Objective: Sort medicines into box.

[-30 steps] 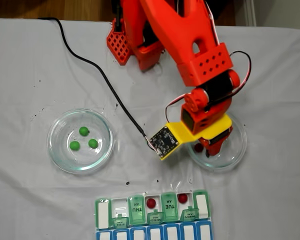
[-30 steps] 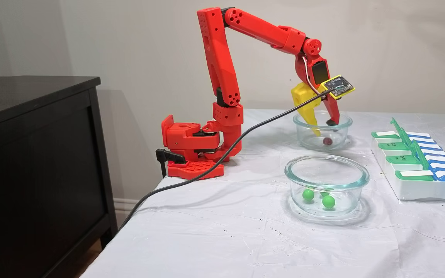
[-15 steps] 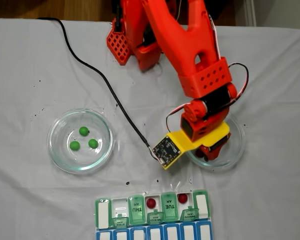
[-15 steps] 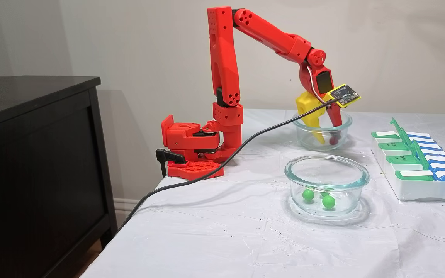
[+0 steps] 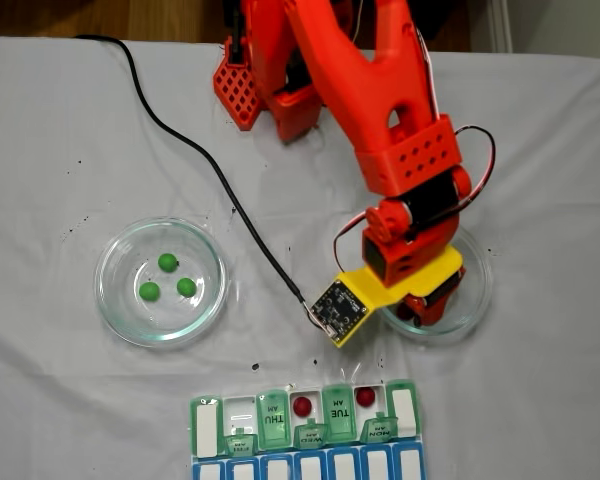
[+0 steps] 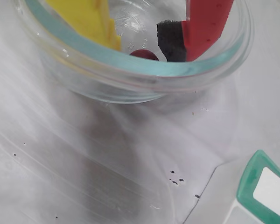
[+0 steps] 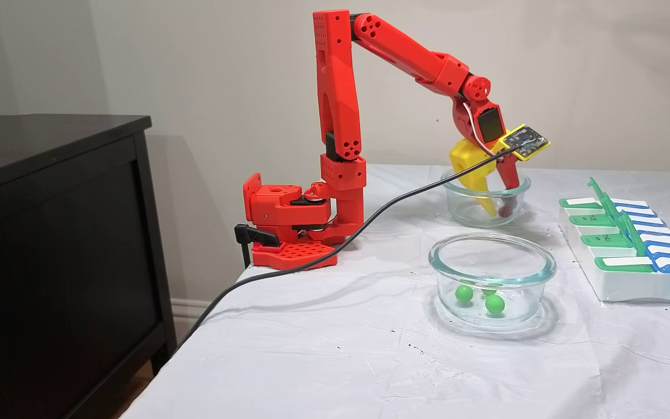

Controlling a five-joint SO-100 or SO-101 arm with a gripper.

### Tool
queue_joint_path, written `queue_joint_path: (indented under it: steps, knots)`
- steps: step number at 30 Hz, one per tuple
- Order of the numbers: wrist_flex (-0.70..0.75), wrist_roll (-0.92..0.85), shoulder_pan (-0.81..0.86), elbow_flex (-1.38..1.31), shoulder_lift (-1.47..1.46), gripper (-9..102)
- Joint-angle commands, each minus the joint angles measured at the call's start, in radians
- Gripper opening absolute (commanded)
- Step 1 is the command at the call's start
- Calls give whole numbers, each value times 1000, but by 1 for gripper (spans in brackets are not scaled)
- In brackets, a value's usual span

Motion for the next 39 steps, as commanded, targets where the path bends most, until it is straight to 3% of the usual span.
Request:
queue_joint_path:
  steps: [1, 16, 39]
  knots:
    - [-58, -44, 26, 15, 54, 16]
    - [-114, -104, 40, 41, 51, 16]
    - [-67, -210, 41, 63, 160, 23]
